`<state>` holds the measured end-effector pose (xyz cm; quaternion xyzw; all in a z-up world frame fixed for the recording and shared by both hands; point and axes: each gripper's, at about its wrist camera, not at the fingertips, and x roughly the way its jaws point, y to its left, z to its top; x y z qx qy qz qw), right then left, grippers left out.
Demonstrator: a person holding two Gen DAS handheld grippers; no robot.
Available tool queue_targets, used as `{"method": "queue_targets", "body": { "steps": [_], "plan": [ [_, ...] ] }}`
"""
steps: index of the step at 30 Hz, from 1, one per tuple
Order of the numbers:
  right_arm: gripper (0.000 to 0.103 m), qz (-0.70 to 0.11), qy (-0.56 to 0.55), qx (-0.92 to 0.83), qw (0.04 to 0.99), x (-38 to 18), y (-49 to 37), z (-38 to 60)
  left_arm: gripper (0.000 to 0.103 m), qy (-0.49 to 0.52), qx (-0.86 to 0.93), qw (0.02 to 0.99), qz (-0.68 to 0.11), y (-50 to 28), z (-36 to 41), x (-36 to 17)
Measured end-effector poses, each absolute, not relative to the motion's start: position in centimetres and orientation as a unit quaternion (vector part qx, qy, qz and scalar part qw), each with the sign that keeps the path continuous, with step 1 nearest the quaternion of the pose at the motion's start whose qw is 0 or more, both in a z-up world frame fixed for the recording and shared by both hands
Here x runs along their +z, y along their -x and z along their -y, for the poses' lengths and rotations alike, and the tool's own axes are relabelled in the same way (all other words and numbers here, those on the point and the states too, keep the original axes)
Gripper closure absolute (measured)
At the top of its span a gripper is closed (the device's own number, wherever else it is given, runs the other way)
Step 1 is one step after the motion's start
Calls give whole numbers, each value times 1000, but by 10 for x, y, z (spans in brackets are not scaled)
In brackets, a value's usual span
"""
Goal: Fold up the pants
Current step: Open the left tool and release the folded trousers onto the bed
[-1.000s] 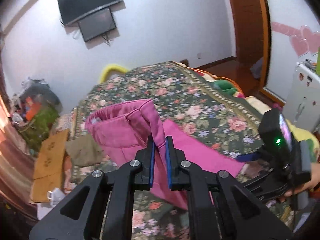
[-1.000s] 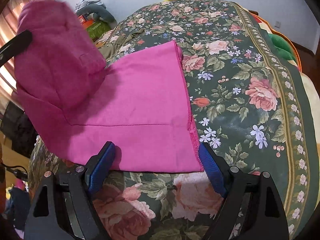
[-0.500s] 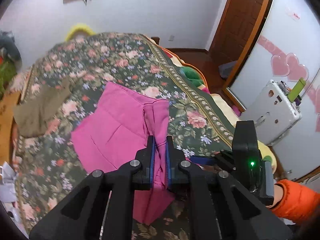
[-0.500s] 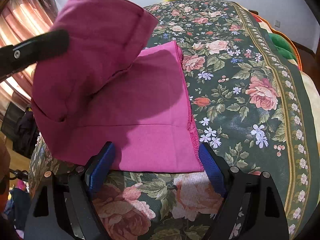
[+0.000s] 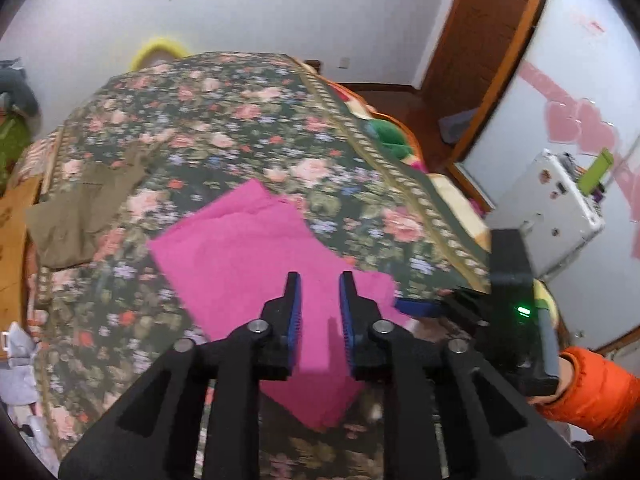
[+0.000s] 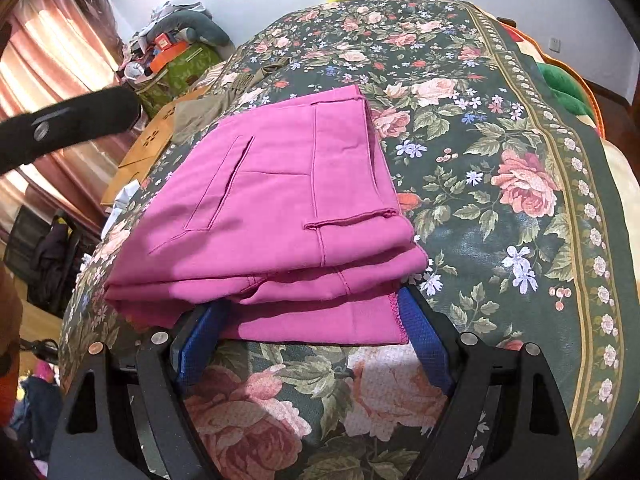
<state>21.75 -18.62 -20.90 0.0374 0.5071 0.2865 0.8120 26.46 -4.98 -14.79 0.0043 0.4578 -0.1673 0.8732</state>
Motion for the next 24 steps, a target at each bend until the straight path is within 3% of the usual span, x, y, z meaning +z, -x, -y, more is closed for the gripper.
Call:
{"method": "queue_targets", "body": {
  "steps": [3,4,11,15,24],
  "plan": [
    [20,-507,-37,286,812,-209,-216,185,53,-15,-143,879,-455,-280,34,-149],
    [20,-507,-37,286,812,-209,-216,185,49,-21,-131,882,-452,-288,27,-149],
    [20,-500,-37,285,817,-203,-215,191,48,-46,-81,878,-470,-340,-5,-163],
    [20,-489,-24,277,827,-197,-210,197,39,-48,-75,869,-487,-369,-15,-180],
    [20,-496,-42,254,829,-198,-209,213,38,-90,-60,816,-567,-424,-5,-258]
  ]
}}
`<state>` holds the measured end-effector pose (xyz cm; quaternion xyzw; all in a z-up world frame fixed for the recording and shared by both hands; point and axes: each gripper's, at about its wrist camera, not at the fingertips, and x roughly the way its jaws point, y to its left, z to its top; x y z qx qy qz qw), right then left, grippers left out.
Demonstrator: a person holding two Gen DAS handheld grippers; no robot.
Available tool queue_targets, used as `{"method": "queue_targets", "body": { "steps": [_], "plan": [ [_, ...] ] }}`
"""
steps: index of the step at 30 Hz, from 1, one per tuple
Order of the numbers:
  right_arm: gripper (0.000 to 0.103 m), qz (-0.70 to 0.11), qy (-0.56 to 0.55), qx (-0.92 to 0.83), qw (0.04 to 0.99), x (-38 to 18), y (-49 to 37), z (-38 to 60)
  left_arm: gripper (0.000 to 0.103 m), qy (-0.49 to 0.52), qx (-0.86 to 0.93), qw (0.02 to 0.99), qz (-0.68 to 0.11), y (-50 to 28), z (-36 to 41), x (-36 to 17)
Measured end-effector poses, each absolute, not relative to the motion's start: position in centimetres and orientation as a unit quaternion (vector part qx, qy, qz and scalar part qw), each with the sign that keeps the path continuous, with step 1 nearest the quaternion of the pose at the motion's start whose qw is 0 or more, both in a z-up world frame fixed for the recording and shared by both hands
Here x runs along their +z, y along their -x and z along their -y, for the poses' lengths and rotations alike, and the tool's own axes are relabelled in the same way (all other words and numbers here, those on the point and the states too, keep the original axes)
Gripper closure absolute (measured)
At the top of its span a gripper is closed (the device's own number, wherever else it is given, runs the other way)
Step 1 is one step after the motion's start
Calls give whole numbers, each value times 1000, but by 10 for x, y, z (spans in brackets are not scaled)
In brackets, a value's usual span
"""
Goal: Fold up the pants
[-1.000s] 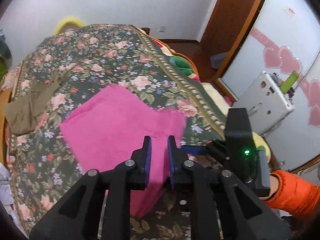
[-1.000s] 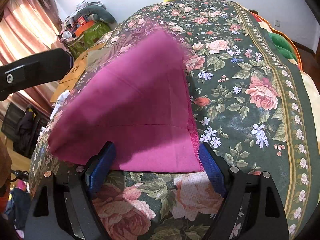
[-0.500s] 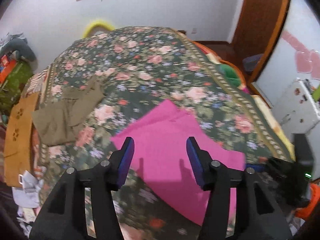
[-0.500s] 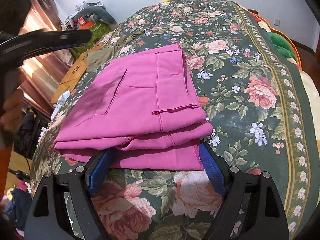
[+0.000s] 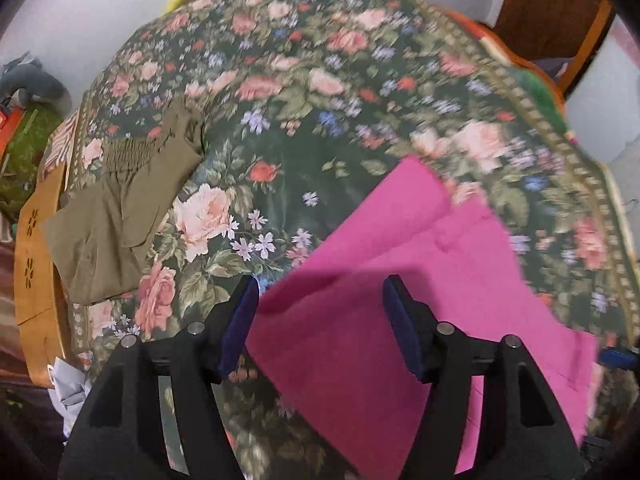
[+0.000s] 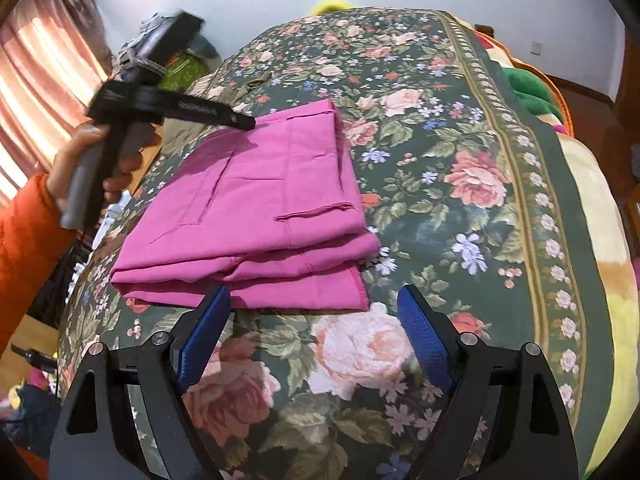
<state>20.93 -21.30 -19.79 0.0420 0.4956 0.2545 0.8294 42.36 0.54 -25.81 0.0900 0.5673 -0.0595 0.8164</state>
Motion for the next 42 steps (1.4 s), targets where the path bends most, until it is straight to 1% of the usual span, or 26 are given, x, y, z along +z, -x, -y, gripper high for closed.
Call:
{"method": "queue_targets", "body": {
  "steps": [2,4,5,12,22,29,36,38,40,42],
  "plan": [
    [20,-495,-40,246,832,-198,-208,216,32,-100,-50,811,-574,-428,-7,-272],
    [20,-494,-38,241,835,-197,-208,219,22,-108,-49,811,-573,-427,-11,-278],
    [20,-494,-36,240,835,-196,-209,221,21,-114,-52,812,-570,-425,-13,-279],
    [20,-471,-21,233,851,-186,-207,224,21,-111,-53,820,-559,-403,-34,-273],
    [20,-430,-21,229,873,-170,-214,221,21,-86,-40,828,-552,-337,-67,-255],
    [20,-455,-62,255,851,-178,-232,210,21,-47,-43,831,-552,-318,-79,-254],
    [33,-476,-47,262,838,-192,-240,190,21,-18,-42,836,-547,-299,-88,-253],
    [38,-482,-35,267,834,-196,-242,184,25,1,-44,831,-555,-296,-92,-255],
    [43,-488,-25,273,829,-200,-245,179,33,18,-50,829,-557,-295,-94,-254],
    [47,-490,-20,277,826,-202,-245,178,37,23,-51,832,-552,-292,-93,-252]
  ]
}}
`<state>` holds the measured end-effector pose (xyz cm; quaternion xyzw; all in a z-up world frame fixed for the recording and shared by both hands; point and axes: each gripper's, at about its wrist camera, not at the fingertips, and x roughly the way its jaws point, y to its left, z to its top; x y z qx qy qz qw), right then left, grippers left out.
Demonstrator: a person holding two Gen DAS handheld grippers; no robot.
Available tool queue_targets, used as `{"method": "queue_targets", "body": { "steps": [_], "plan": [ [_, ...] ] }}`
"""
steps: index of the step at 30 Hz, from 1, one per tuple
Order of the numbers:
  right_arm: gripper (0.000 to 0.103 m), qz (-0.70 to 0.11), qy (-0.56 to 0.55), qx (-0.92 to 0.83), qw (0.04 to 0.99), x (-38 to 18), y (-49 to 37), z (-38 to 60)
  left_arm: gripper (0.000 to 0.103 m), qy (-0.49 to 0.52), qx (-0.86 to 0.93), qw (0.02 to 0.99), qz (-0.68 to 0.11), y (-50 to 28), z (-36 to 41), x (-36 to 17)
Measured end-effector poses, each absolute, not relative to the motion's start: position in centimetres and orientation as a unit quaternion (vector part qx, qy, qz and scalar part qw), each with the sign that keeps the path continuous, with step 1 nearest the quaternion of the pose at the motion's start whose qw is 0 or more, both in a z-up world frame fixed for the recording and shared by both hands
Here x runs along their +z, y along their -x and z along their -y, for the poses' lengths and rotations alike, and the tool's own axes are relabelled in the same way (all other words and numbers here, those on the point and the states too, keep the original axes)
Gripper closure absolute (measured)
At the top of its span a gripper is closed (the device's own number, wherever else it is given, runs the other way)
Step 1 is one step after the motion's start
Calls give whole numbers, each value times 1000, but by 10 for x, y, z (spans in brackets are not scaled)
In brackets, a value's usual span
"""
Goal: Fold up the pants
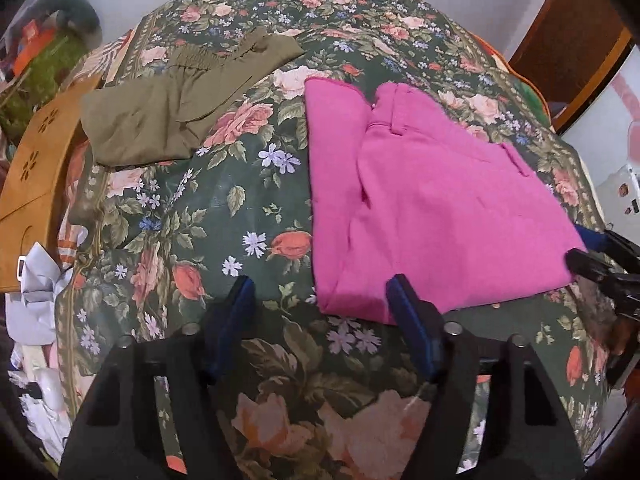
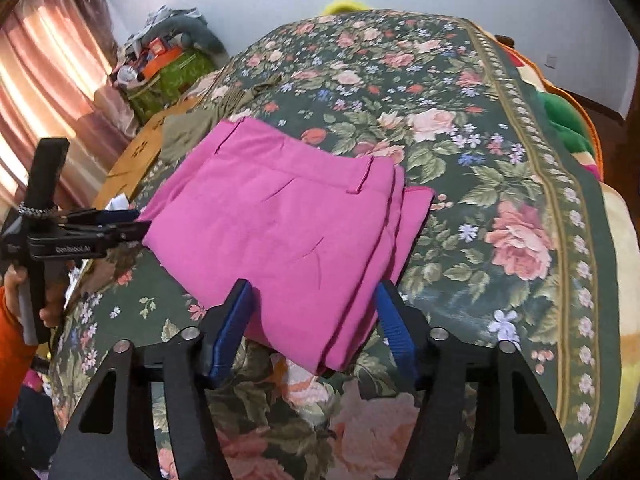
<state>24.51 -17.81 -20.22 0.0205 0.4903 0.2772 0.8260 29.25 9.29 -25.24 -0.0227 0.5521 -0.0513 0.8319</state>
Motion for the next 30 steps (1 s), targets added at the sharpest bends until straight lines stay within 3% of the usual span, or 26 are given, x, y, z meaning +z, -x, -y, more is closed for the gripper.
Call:
{"method": "queue_targets", "body": {
  "steps": [2,5,8,9,10,21,23,25,27,30],
  "plan": [
    [51,-493,-18,285,822,-205,-247,177,44,19,-53,838,-543,-289,-89,-252],
    [56,-498,-12,290,817,-207,-250,176,63,19,-62,843,-534,-286,-83,-249],
    [75,-496,-4,285,821,-206,-252,177,79,4,-46,850,-524,-283,-77,-248],
    [87,-495,2,279,823,-206,-253,176,91,-11,-32,853,-521,-282,-75,-248],
    [95,-495,13,270,826,-207,-253,177,91,-15,-27,852,-523,-281,-75,-250],
    [94,-503,34,248,827,-209,-259,192,91,-25,-22,853,-521,-276,-86,-241],
    [86,-499,24,251,829,-204,-263,196,91,-52,-15,862,-504,-277,-85,-231],
    [67,-491,12,244,836,-199,-267,202,90,-60,-13,867,-495,-283,-87,-222],
    [59,-479,3,236,845,-194,-271,204,89,-52,-20,870,-489,-294,-90,-212],
    [58,-472,-11,229,852,-189,-284,204,80,-53,-25,876,-478,-308,-86,-201]
  ]
}}
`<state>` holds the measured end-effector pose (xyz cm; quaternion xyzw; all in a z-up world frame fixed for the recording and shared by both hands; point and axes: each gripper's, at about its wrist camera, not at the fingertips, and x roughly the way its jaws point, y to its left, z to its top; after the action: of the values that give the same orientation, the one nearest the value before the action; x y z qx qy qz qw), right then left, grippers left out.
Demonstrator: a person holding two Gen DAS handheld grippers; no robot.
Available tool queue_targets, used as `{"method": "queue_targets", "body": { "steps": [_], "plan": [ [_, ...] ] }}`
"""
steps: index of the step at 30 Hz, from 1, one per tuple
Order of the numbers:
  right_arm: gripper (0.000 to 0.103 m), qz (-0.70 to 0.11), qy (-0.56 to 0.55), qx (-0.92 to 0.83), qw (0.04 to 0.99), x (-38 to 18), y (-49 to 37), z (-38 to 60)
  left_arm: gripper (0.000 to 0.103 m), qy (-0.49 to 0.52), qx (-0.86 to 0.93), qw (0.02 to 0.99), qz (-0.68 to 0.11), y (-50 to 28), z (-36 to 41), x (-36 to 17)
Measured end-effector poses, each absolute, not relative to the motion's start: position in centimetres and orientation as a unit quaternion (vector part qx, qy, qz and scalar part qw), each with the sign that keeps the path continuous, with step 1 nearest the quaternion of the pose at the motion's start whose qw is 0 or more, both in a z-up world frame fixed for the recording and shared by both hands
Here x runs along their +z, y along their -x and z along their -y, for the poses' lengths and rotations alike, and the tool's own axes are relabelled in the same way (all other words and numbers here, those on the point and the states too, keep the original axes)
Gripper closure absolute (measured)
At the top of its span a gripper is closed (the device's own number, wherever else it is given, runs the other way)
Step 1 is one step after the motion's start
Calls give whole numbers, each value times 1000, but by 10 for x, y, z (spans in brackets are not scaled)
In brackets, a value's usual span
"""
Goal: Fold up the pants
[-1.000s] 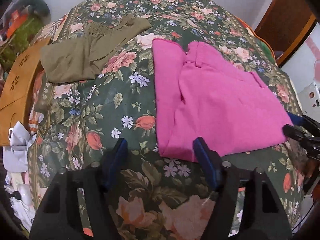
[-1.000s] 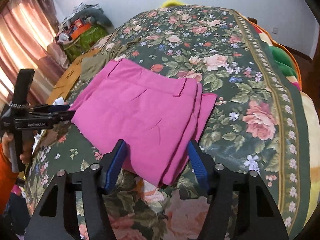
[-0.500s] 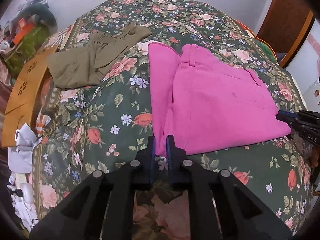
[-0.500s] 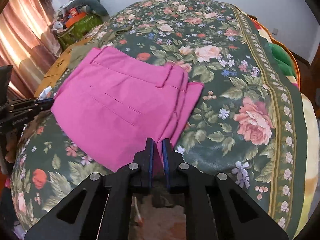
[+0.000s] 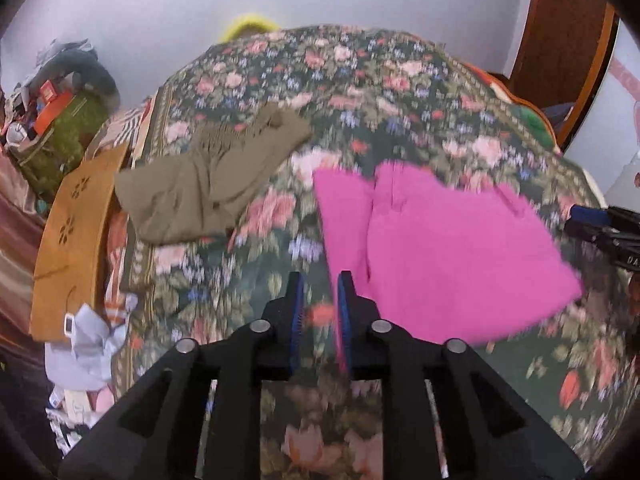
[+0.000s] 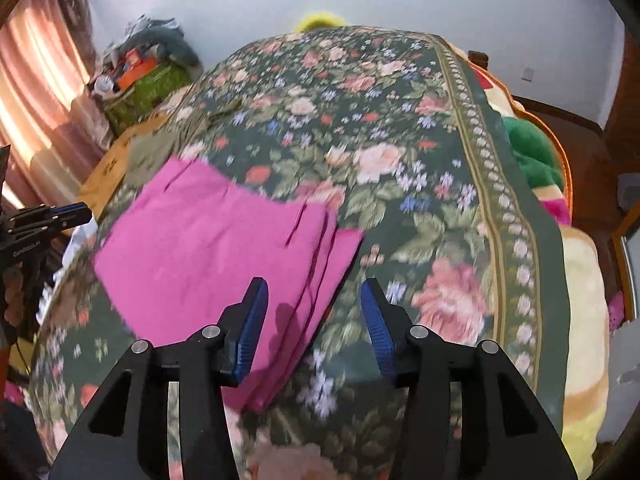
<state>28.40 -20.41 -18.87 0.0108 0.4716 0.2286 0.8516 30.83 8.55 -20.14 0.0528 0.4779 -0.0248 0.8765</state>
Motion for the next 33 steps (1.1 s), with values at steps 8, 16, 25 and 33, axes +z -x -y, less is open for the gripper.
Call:
{"method": "queue_targets", "body": {
  "steps": [8,16,25,33],
  "plan": [
    [58,-480,-31,232,846,-194,-318,190,65,-58,-74,870,-485,-359,-53,-203],
    [60,-490,5,253,834,-214,-333,163,65,-43,-82,839,-537,-397,-42,-248],
    [83,-503,26,257,824,-233,-340,163,64,-31,-63,842,-536,-392,-48,-270],
    [80,-494,48,248,832,-214,-329,167,60,-31,-39,852,-522,-381,-60,-249]
  ]
}}
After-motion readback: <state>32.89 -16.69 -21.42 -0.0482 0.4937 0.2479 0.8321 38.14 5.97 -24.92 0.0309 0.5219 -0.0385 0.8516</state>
